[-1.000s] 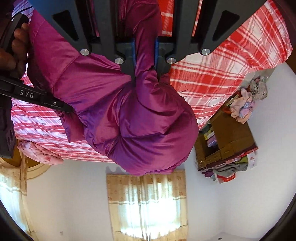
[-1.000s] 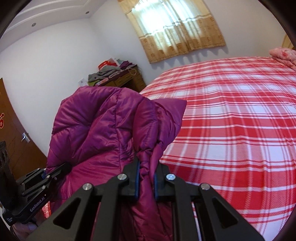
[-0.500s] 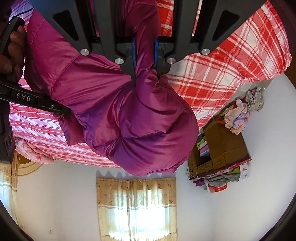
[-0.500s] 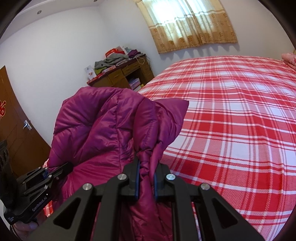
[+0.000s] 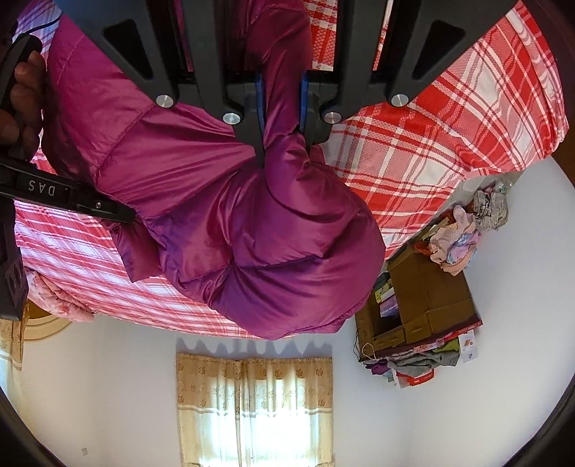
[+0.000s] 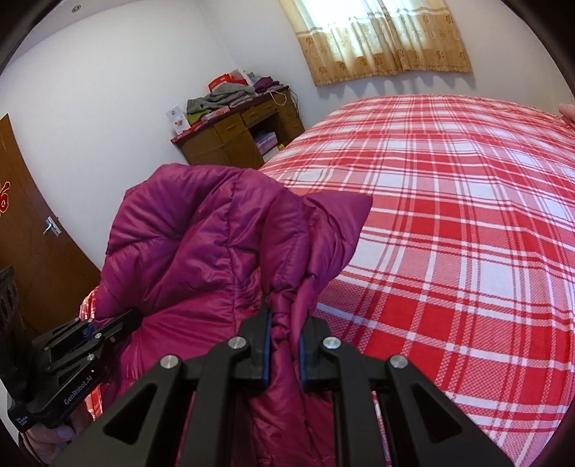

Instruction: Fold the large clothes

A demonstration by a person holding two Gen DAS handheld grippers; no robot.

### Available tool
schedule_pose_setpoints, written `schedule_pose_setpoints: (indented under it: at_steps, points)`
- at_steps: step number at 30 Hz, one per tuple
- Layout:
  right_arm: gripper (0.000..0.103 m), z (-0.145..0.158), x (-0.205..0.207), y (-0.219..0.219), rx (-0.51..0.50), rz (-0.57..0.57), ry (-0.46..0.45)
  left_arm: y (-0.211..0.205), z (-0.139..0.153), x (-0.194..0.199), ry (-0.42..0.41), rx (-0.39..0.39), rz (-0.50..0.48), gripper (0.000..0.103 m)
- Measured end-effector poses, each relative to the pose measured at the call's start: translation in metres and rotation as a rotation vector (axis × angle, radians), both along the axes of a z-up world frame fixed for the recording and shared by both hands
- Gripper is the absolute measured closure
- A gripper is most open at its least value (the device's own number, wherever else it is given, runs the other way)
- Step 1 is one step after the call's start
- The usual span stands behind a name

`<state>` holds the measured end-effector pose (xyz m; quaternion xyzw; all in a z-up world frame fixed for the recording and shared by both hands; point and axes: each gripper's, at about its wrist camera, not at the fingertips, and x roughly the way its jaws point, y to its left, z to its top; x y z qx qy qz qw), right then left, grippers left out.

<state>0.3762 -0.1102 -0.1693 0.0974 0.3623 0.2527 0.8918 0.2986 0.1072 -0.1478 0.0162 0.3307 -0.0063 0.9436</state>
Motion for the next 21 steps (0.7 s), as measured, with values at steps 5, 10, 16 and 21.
schedule_pose_setpoints:
  at_steps: [5,10,16,21]
  points:
    - [0.089,-0.01,0.004,0.003,-0.014,-0.006,0.02,0.003,-0.008,0.004,0.012,-0.003,0.005,0.089]
    - [0.089,-0.018,0.007,0.006,-0.022,-0.011,0.037,0.004,-0.015,0.008,0.019,0.006,0.013,0.084]
    - [0.089,-0.024,0.009,0.005,-0.023,-0.016,0.053,0.003,-0.022,0.01,0.023,0.024,0.025,0.076]
    - [0.089,-0.027,0.011,0.006,-0.014,-0.023,0.075,0.004,-0.028,0.014,0.029,0.033,0.035,0.066]
